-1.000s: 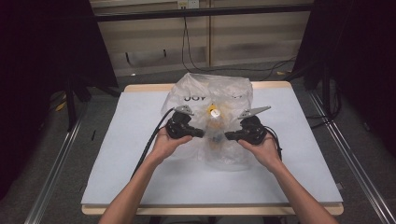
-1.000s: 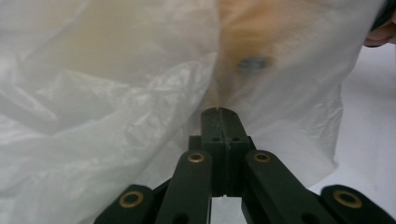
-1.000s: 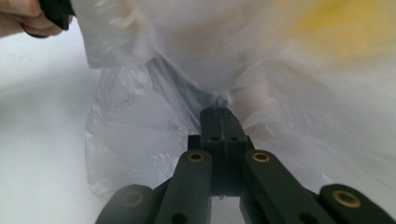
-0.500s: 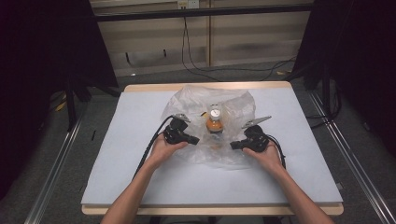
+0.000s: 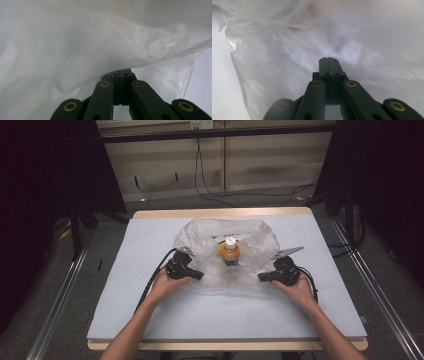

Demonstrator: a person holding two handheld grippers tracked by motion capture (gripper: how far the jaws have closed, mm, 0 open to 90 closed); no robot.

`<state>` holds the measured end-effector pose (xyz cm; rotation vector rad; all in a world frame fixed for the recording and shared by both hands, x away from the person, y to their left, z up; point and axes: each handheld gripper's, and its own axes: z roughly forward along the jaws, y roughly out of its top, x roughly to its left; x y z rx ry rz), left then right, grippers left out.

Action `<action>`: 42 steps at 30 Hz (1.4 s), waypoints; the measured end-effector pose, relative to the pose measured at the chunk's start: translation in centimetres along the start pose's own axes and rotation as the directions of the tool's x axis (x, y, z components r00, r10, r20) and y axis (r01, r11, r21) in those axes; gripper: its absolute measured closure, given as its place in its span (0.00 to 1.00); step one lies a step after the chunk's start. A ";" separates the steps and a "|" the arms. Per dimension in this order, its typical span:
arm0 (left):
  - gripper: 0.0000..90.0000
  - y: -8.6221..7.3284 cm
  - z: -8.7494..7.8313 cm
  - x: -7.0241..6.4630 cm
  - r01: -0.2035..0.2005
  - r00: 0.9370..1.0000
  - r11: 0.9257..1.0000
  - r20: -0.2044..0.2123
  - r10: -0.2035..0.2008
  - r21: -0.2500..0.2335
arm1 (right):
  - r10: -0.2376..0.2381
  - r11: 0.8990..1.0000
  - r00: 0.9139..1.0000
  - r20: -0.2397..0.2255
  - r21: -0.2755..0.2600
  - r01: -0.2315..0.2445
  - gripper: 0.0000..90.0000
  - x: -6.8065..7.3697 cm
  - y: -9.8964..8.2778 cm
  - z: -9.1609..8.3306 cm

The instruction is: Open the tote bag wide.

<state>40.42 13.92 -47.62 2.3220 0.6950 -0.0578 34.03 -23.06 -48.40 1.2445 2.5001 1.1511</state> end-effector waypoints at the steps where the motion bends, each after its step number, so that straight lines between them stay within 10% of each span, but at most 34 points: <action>1: 1.00 -0.4 -0.2 0.0 0.006 1.000 1.000 -0.006 -0.006 -0.011 | 0.001 1.000 1.000 0.004 -0.006 -0.001 1.00 -0.1 -0.2 -0.2; 4: 1.00 -1.5 -0.8 -0.1 0.047 0.999 0.998 0.023 -0.046 -0.042 | 0.000 1.000 1.000 0.002 -0.009 0.000 1.00 0.0 -0.5 -0.4; 7: 1.00 -1.5 -0.9 0.5 -0.041 0.999 0.998 0.003 0.041 -0.042 | -0.002 1.000 1.000 0.007 -0.017 0.002 1.00 0.1 -0.6 -0.4; 8: 1.00 -1.7 -0.8 -0.2 0.023 0.999 0.998 0.026 -0.021 -0.061 | -0.007 0.999 1.000 -0.004 -0.037 0.007 1.00 0.3 -0.6 -0.6; 9: 1.00 -1.6 -0.8 0.2 -0.049 0.998 0.996 0.026 0.051 -0.079 | -0.009 0.999 1.000 -0.009 -0.053 0.008 1.00 0.5 -0.5 -0.7; 19: 1.00 -1.8 -3.9 -2.1 -0.035 0.998 0.983 0.038 0.042 -0.179 | -0.024 0.985 0.998 -0.052 -0.169 0.015 1.00 2.7 0.1 -3.3; 27: 1.00 -1.9 -6.5 -3.2 -0.042 0.996 0.963 0.063 0.060 -0.265 | -0.047 0.959 0.997 -0.053 -0.282 0.030 1.00 4.2 0.5 -7.1; 42: 1.00 2.9 -9.6 -3.7 -0.087 0.992 0.929 0.050 0.112 -0.359 | -0.067 0.901 0.997 -0.043 -0.432 0.042 1.00 3.9 5.9 -11.1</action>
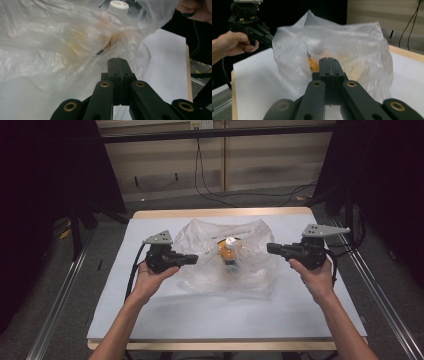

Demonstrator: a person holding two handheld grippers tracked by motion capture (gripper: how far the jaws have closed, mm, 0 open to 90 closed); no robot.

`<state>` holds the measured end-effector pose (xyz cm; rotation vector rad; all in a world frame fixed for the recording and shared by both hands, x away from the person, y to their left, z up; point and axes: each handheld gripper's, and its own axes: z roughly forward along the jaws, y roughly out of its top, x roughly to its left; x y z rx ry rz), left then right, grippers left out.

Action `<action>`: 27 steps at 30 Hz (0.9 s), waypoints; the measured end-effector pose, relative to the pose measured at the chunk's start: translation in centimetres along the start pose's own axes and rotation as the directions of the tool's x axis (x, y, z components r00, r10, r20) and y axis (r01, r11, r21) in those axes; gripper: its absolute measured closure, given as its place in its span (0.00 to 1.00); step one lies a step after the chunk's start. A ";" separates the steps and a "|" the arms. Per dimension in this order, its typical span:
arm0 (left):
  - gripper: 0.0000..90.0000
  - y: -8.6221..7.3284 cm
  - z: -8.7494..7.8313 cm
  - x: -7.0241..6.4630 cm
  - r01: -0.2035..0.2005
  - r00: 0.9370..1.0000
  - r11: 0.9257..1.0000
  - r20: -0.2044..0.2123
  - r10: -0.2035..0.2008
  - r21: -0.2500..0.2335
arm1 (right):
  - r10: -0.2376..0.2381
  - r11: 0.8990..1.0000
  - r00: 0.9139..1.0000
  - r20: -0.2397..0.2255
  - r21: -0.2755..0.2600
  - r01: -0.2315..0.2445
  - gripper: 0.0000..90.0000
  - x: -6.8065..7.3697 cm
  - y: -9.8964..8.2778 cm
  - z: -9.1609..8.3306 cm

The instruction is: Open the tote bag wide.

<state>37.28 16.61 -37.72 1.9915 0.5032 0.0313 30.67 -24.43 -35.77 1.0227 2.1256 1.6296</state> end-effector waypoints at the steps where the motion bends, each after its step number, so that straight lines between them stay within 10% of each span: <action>1: 1.00 0.3 -0.1 0.2 0.005 1.000 1.000 -0.005 -0.005 -0.011 | 0.003 1.000 1.000 -0.005 -0.016 -0.003 1.00 -0.1 0.4 0.3; 18: 1.00 7.0 4.3 0.6 -0.061 0.998 0.997 -0.001 0.061 0.054 | -0.072 0.997 0.997 -0.023 0.035 0.072 1.00 -0.2 6.2 4.3; 27: 1.00 4.4 8.8 2.5 -0.026 0.998 0.979 -0.043 0.036 0.202 | -0.076 0.975 0.997 -0.021 0.210 0.079 1.00 -1.6 3.2 8.4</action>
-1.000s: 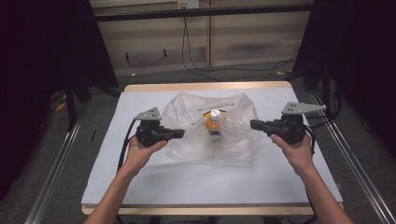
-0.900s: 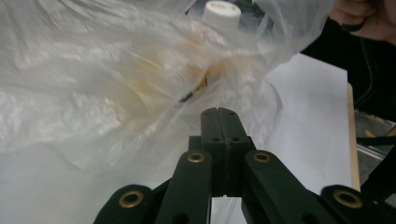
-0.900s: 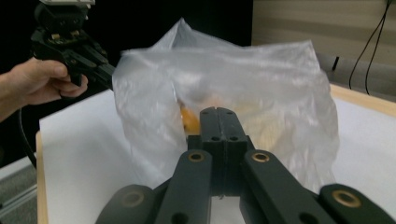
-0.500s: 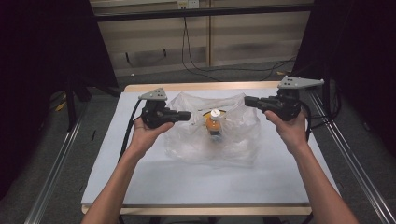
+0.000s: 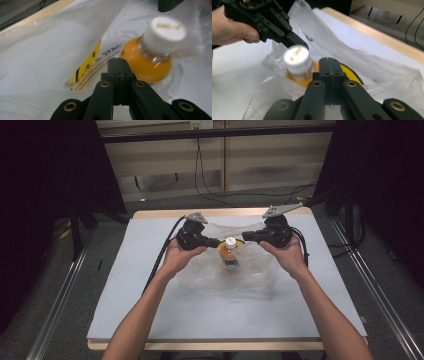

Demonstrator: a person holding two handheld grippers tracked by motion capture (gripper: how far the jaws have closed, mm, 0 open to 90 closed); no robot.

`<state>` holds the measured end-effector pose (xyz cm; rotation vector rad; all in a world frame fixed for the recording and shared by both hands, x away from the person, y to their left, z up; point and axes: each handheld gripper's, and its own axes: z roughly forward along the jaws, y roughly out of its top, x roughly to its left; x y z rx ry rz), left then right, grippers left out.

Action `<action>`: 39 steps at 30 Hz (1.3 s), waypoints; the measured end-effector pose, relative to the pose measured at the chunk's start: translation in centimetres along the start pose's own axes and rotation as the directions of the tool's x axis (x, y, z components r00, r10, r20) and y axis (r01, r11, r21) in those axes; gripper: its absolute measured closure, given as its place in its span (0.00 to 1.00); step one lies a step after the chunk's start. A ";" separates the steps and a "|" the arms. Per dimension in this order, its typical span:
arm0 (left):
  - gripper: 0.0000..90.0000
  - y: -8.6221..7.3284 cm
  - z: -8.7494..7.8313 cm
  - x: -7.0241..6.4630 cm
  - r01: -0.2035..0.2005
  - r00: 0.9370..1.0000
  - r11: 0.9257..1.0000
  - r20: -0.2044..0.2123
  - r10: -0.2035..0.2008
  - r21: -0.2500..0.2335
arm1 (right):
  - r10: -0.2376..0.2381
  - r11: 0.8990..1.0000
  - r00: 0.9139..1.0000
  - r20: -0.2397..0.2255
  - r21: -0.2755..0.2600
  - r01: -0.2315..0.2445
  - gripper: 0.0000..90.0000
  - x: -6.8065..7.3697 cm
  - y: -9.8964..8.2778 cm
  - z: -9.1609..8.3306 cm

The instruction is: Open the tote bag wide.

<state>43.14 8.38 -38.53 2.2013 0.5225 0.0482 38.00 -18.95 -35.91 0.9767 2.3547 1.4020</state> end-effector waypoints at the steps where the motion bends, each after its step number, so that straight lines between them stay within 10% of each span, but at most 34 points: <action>1: 1.00 0.0 0.0 0.0 0.000 1.000 1.000 0.000 0.000 0.000 | 0.002 1.000 1.000 0.007 0.016 -0.002 1.00 -0.1 -0.5 0.2; 15: 1.00 -3.6 3.1 1.2 0.037 0.999 0.991 -0.008 -0.036 0.129 | 0.048 0.986 0.998 0.026 0.161 -0.052 1.00 -1.9 -6.2 2.4; 22: 1.00 -5.5 4.3 1.4 0.013 1.000 0.973 -0.017 -0.009 0.232 | 0.067 0.967 0.997 0.032 0.243 -0.073 1.00 -2.7 -8.9 3.6; 39: 1.00 -8.7 2.4 2.5 0.055 0.997 0.971 -0.061 -0.042 0.233 | 0.062 0.950 0.997 0.055 0.303 -0.076 1.00 -4.1 -11.5 3.1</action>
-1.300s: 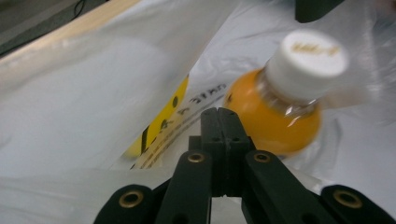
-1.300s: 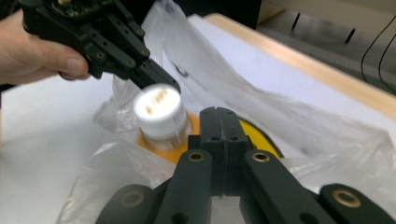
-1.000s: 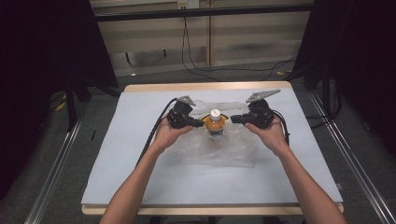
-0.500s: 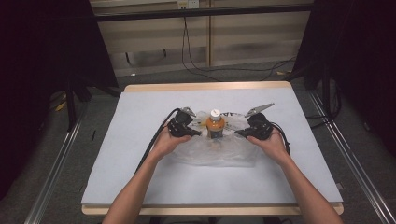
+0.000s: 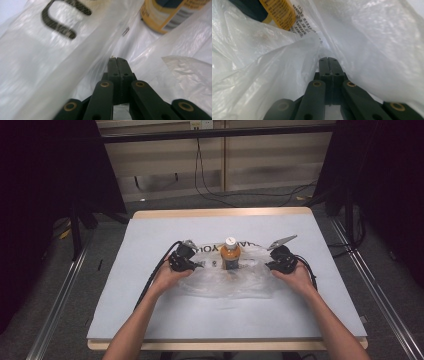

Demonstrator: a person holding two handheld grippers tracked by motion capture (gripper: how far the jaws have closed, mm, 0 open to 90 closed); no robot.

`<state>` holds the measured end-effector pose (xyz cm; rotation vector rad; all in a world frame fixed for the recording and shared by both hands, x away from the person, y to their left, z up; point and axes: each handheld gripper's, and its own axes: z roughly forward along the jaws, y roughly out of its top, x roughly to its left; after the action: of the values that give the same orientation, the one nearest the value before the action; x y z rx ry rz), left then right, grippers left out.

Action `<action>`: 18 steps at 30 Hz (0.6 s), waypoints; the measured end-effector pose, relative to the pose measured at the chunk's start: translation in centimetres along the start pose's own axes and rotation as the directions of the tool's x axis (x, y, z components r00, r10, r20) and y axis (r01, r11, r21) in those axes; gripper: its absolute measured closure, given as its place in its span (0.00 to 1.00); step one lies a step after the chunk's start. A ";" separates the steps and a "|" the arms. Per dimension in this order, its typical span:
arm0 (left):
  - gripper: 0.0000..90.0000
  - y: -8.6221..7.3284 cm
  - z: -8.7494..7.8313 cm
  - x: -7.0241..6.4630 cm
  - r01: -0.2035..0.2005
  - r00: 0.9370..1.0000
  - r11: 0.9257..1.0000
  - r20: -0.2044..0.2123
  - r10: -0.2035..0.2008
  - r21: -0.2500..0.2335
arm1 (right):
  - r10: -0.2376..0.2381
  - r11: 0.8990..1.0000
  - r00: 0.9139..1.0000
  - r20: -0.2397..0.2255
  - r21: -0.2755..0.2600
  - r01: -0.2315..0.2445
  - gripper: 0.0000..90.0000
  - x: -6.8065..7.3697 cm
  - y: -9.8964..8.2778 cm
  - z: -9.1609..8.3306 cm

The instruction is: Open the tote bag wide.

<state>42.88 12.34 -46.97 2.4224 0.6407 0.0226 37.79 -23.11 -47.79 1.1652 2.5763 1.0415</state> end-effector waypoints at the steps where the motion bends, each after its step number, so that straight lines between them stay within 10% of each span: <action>1: 1.00 -0.5 -0.3 0.1 0.012 1.000 1.000 -0.001 -0.012 -0.003 | -0.004 1.000 1.000 0.009 0.006 0.004 1.00 0.0 -0.1 -0.2; 18: 1.00 -4.1 -2.4 0.2 0.011 1.000 0.998 -0.016 -0.012 -0.068 | -0.004 0.999 1.000 0.027 -0.039 0.005 1.00 -0.9 -3.3 -2.7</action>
<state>40.80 16.61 -47.40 2.3556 0.6503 0.0582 35.41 -26.73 -48.02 1.1559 2.5250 1.0627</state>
